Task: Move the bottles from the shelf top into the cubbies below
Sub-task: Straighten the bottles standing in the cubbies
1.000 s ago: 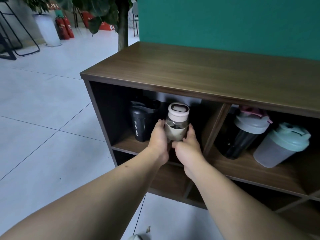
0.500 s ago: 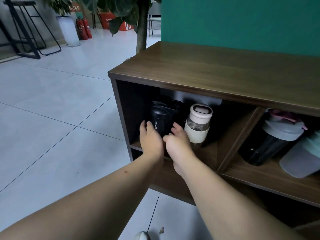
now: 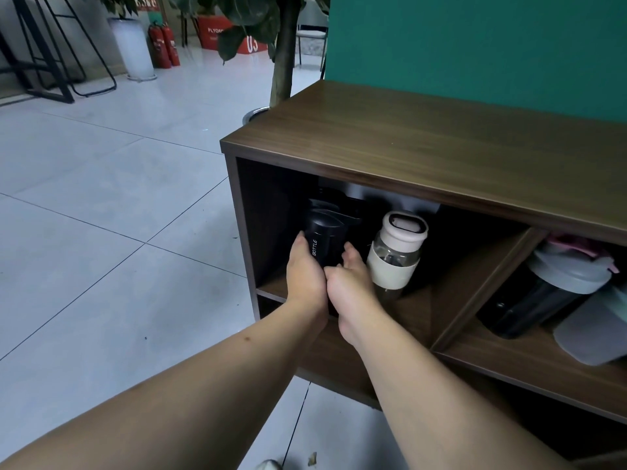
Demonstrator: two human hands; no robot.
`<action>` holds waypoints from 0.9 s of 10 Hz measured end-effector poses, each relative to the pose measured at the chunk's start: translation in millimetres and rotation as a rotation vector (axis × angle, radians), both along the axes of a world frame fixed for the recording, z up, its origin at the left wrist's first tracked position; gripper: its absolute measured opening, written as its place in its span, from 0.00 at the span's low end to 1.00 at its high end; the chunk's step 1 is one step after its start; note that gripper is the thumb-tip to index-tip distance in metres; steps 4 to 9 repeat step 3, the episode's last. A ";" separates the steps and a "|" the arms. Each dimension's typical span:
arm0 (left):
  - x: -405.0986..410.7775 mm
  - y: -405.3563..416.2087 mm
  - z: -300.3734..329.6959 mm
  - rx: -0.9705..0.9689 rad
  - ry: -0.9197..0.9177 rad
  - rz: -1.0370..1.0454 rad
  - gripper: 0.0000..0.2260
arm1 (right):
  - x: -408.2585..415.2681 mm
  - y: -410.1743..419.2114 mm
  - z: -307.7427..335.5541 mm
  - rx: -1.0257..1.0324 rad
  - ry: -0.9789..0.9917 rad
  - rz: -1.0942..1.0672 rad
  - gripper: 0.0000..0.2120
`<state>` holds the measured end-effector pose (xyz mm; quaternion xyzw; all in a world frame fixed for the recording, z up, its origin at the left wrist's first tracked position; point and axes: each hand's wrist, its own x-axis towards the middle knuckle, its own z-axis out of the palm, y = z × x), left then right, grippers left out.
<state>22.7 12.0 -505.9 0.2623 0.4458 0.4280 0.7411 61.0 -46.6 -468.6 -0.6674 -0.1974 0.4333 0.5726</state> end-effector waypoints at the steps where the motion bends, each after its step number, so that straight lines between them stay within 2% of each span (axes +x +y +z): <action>1: -2.6 -1.0 -5.8 0.045 0.040 -0.004 0.31 | -5.5 -4.9 -4.2 0.001 -0.030 0.006 0.37; 2: -7.3 -8.3 2.0 0.063 0.148 0.048 0.28 | -8.3 -9.0 4.4 -0.025 0.045 -0.012 0.37; 3: -19.4 -30.6 12.3 0.037 0.292 0.007 0.26 | -19.5 -31.7 18.8 -0.090 0.041 0.000 0.32; 9: -19.4 -30.6 12.3 0.037 0.292 0.007 0.26 | -19.5 -31.7 18.8 -0.090 0.041 0.000 0.32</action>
